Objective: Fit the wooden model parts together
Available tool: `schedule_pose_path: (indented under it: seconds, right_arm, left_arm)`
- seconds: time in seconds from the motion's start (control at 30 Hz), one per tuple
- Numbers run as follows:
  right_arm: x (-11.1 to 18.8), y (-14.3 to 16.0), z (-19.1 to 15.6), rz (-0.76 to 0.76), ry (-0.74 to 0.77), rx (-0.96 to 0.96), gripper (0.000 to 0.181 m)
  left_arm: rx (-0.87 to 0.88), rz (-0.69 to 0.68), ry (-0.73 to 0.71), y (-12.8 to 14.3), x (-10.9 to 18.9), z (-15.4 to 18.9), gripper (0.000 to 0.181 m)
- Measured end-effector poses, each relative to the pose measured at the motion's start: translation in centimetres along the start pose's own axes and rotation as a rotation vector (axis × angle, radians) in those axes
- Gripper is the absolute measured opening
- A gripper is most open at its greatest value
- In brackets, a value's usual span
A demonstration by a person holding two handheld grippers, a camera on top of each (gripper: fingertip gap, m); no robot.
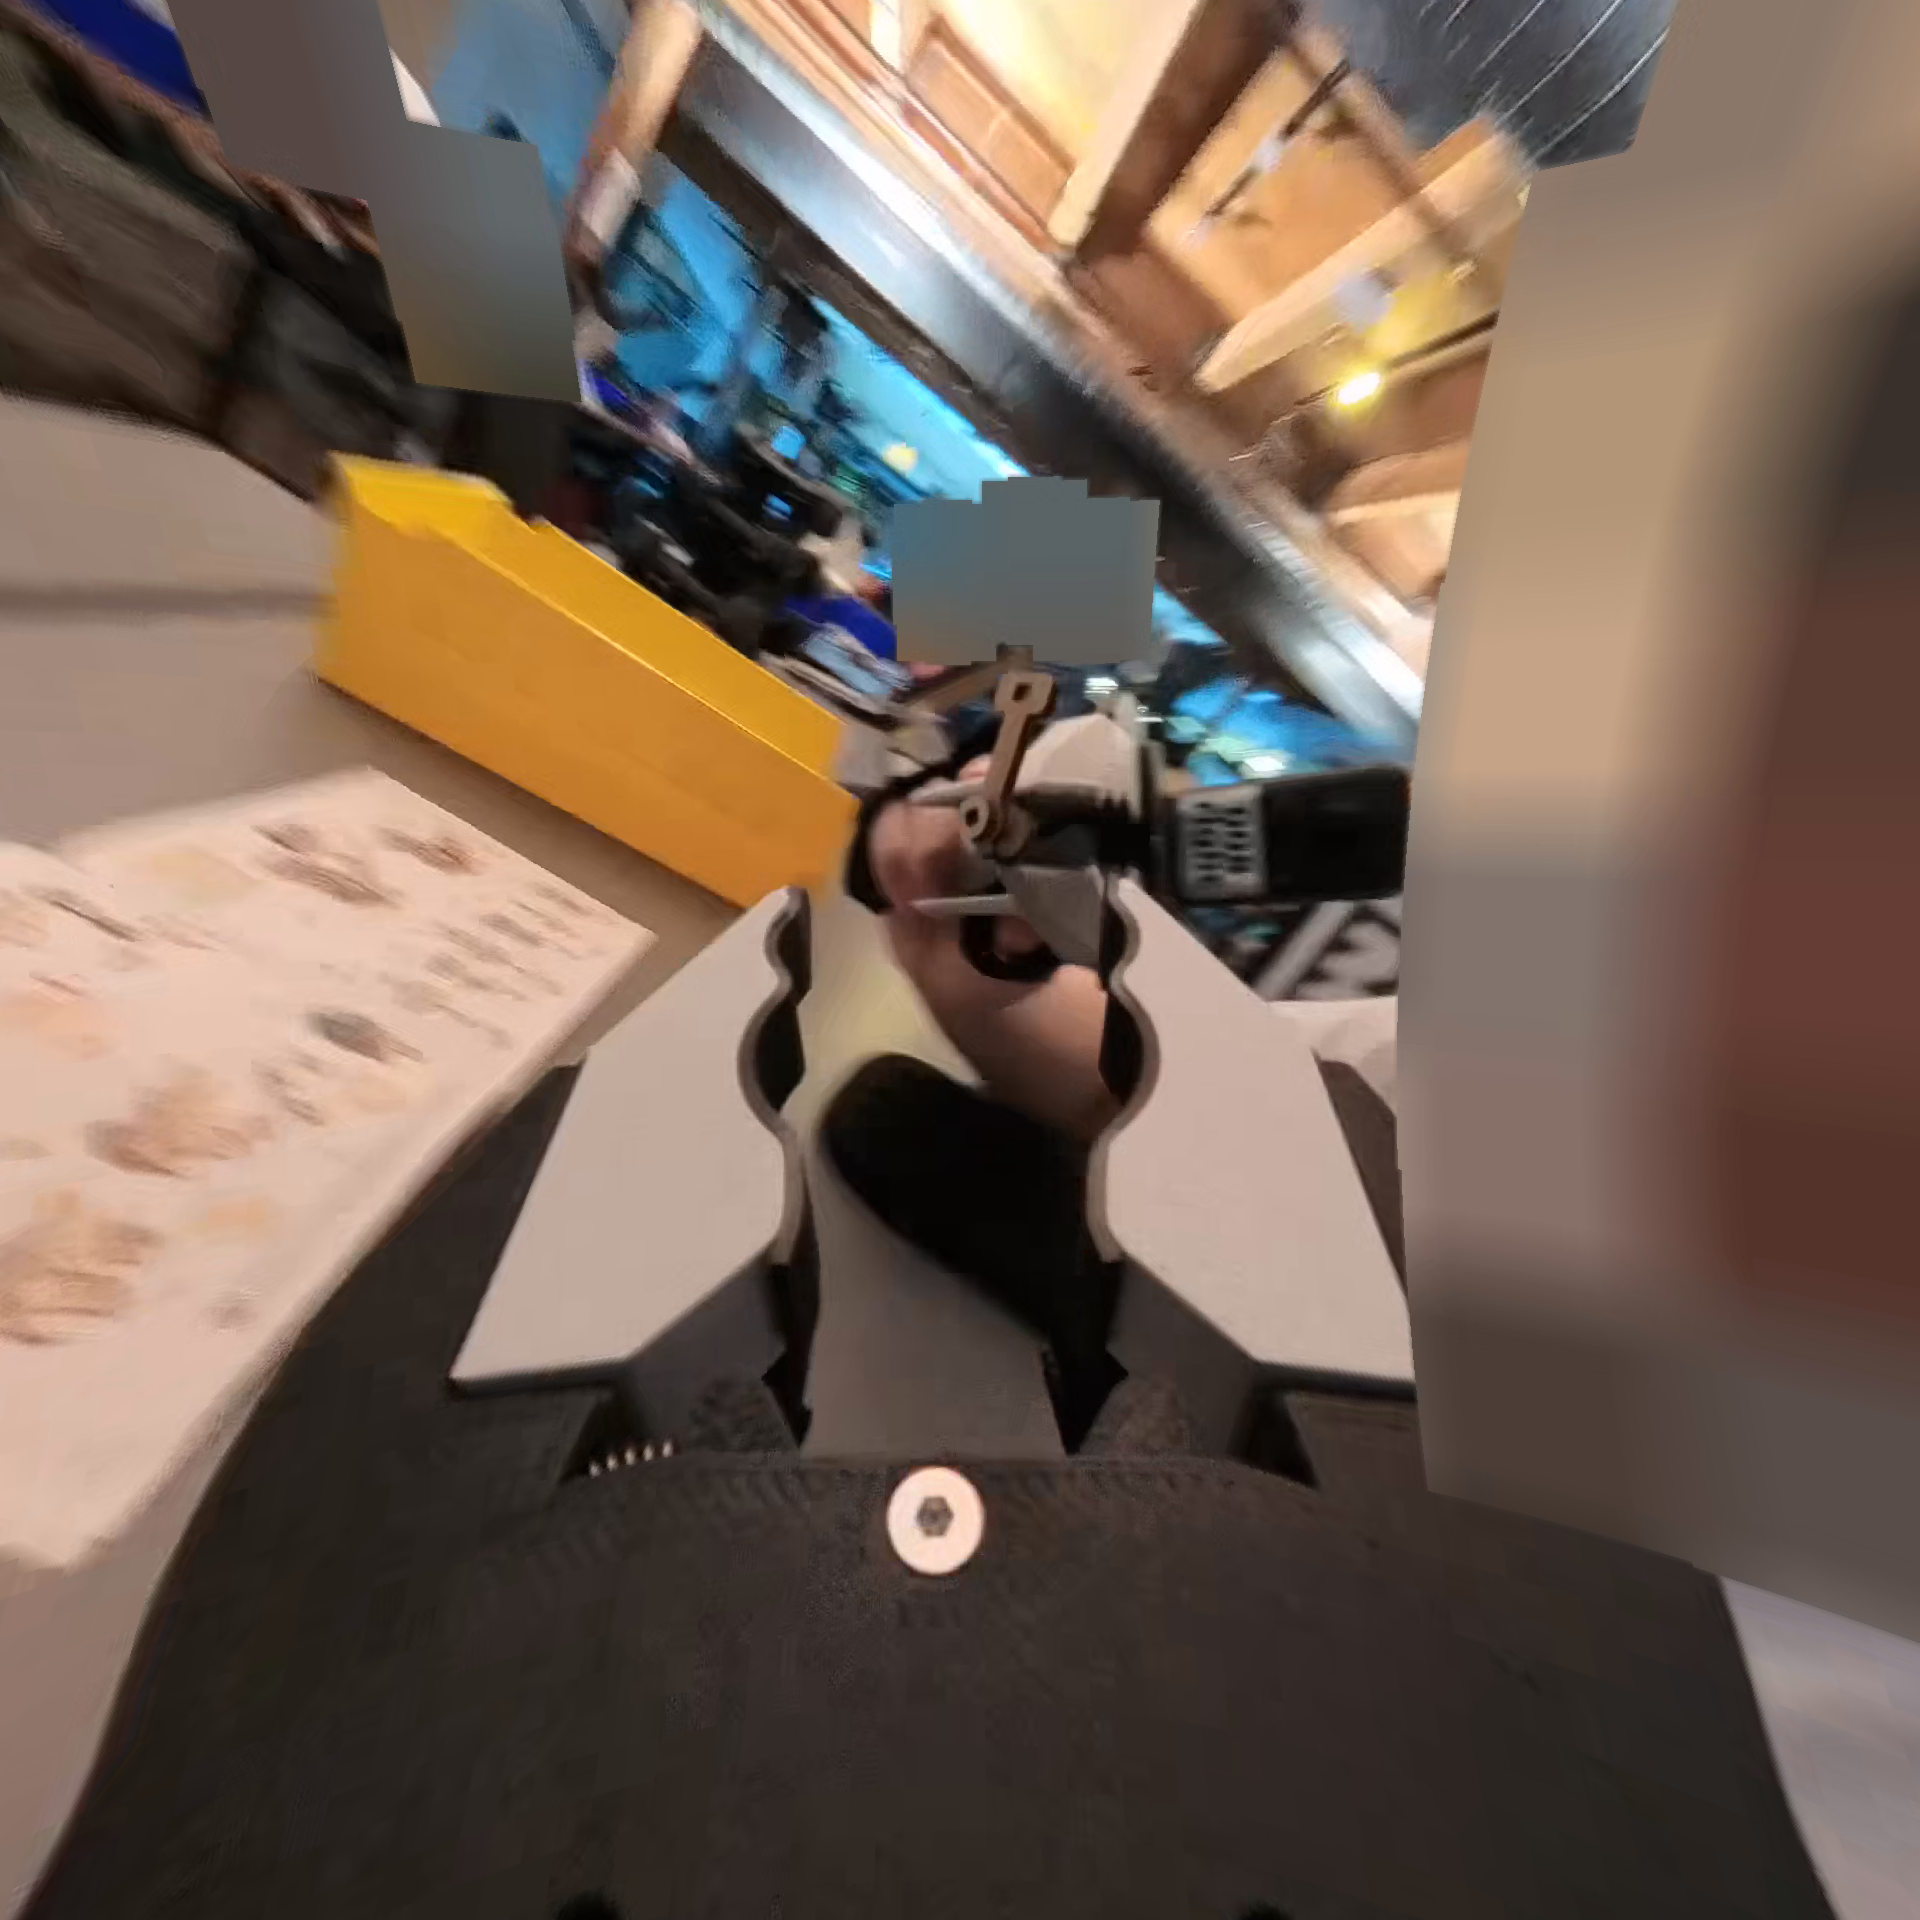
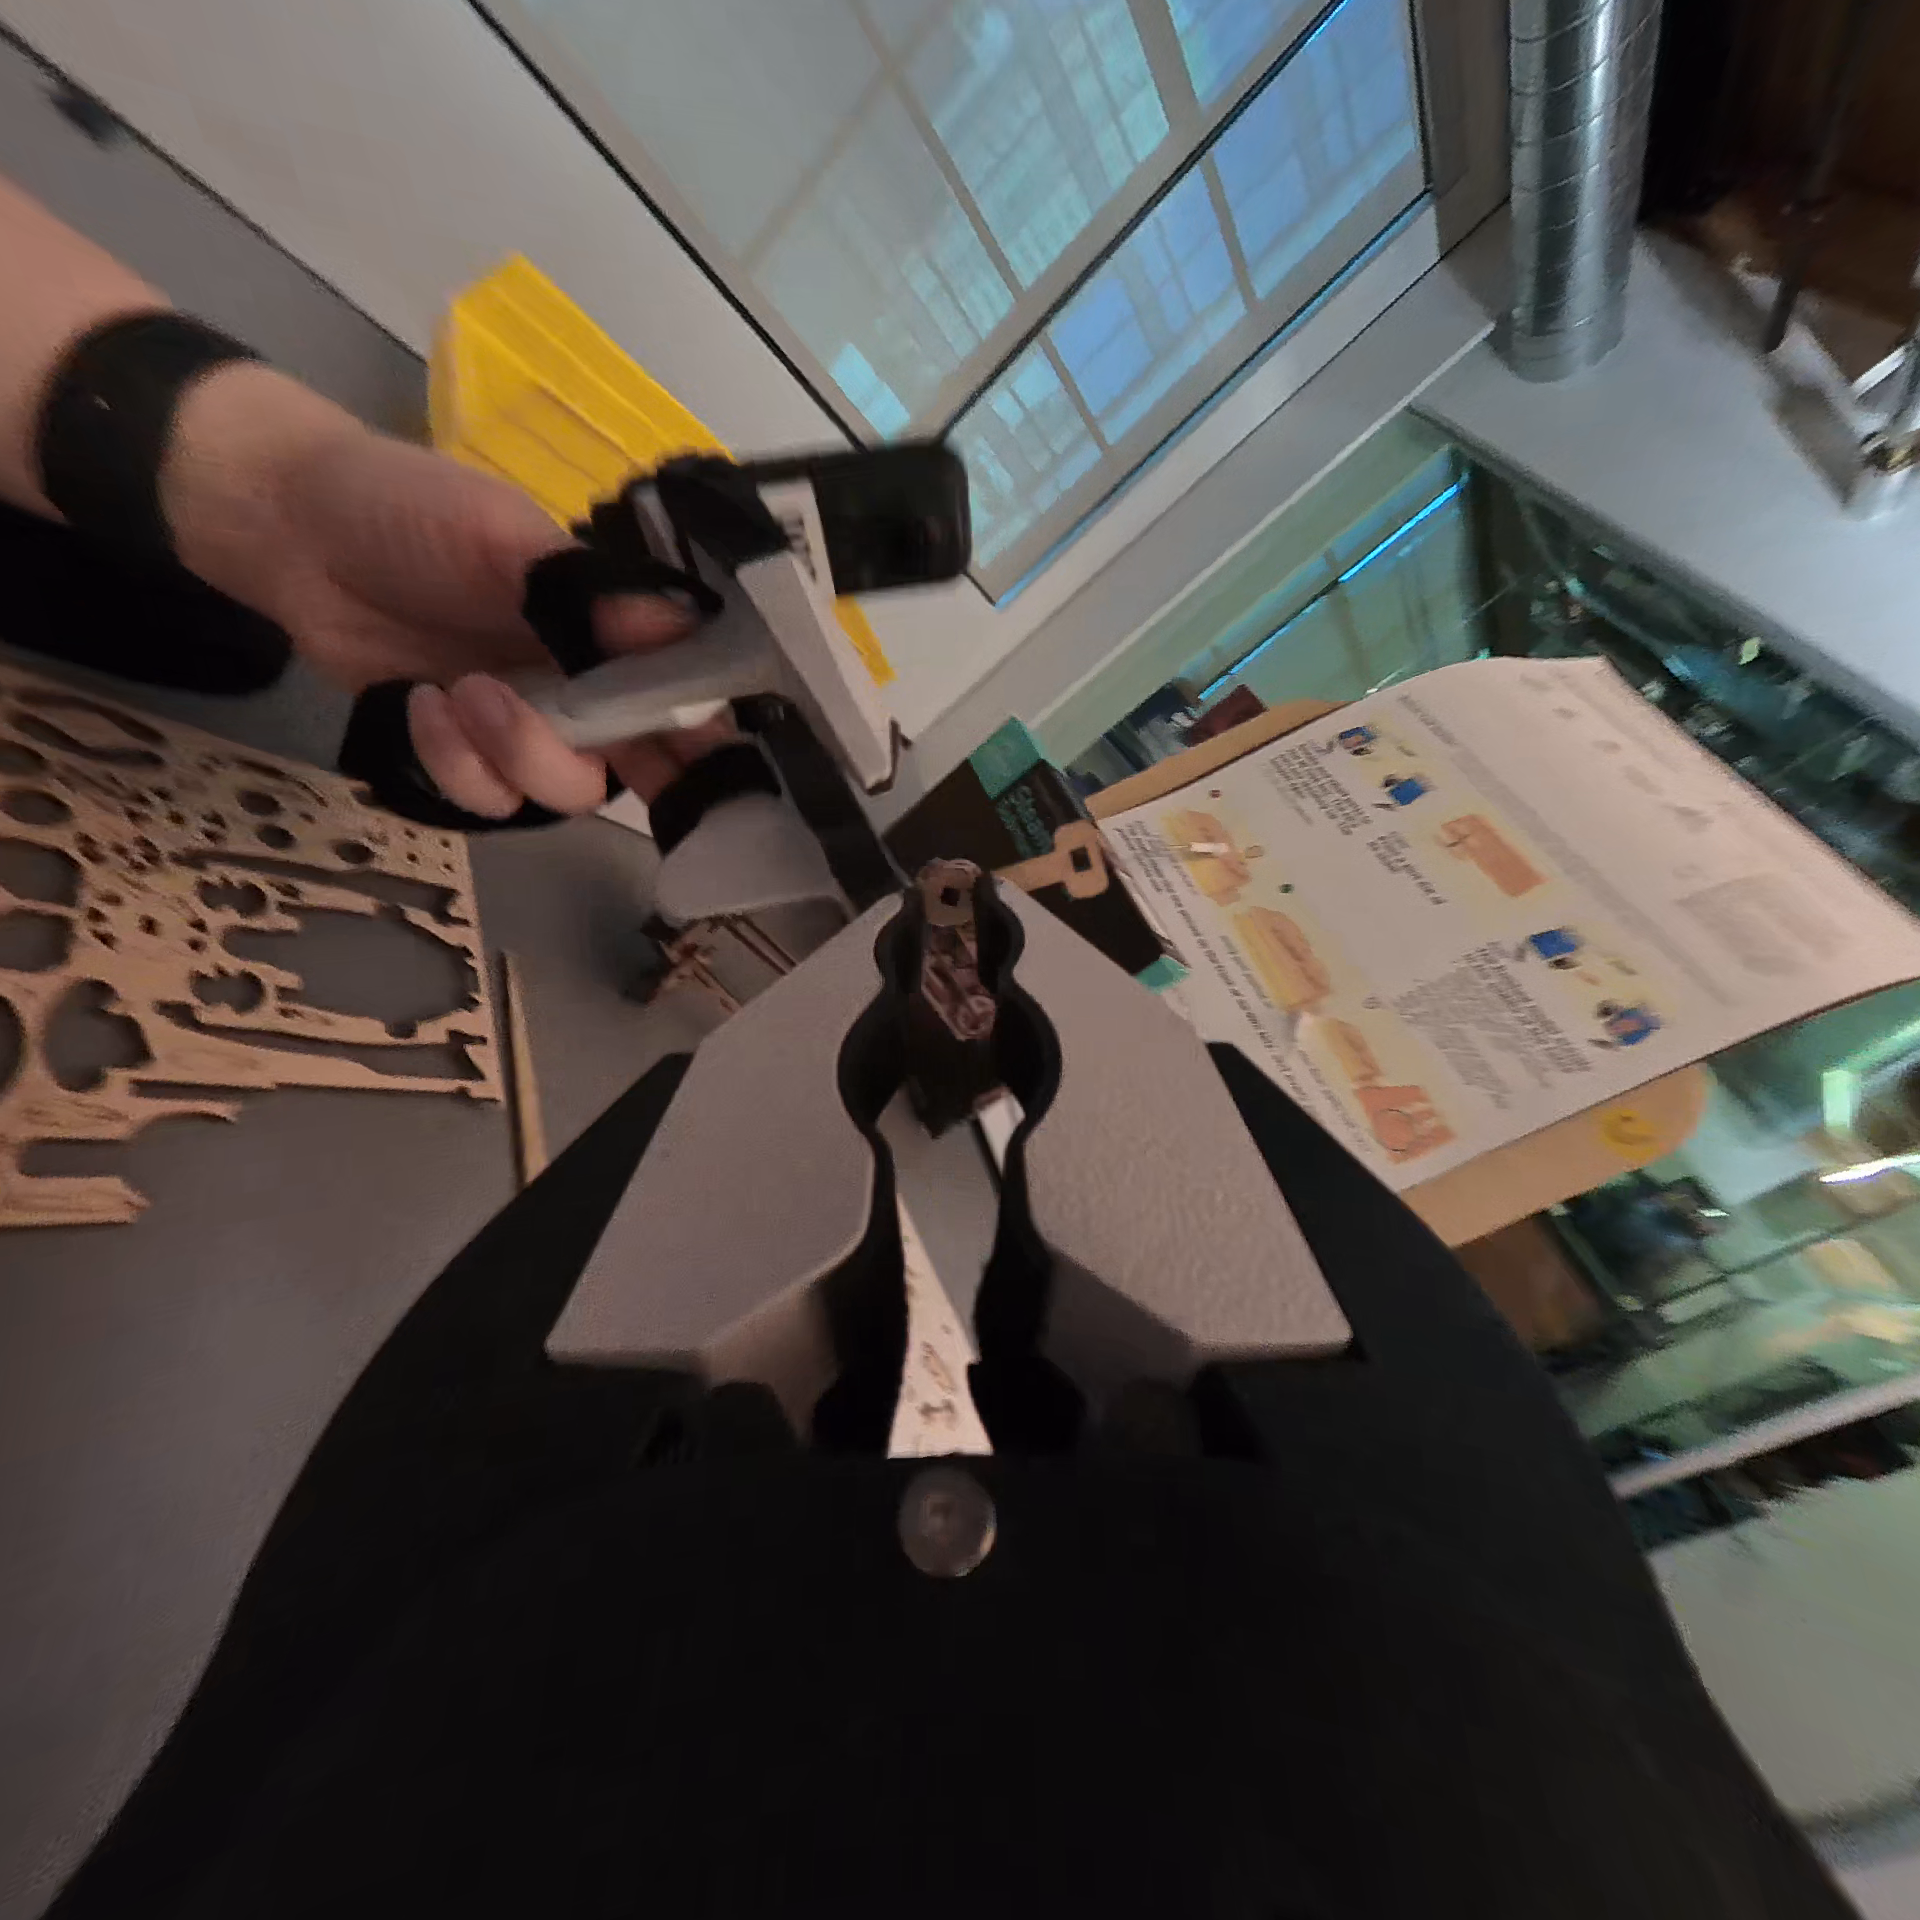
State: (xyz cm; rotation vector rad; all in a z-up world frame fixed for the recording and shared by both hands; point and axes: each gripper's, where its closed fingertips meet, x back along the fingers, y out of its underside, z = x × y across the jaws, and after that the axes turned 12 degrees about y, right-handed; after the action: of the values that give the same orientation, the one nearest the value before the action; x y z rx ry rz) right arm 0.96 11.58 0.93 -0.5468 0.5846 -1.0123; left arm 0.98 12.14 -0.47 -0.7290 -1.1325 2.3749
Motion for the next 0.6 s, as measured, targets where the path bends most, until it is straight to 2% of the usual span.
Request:
schedule_pose_path:
  seconds: [0.1, 0.27, 0.6]
  right_arm:
    - [0.0, 0.1, -0.4, -0.004, 0.027, 0.113, 0.008]
    - [-0.2, 0.4, -1.1, -0.022, 0.038, 0.197, 0.007]
    - [-0.4, 0.4, -2.2, -0.025, 0.06, 0.341, 0.007]
  left_arm:
    - [-0.231, 0.009, -0.111, -1.1, 0.1, 0.7, 0.045]
    - [-0.399, -0.096, -0.219, -0.3, -0.2, 0.4, 0.039]
    - [-0.417, -0.165, -0.265, 0.9, -0.6, -0.5, 0.02]
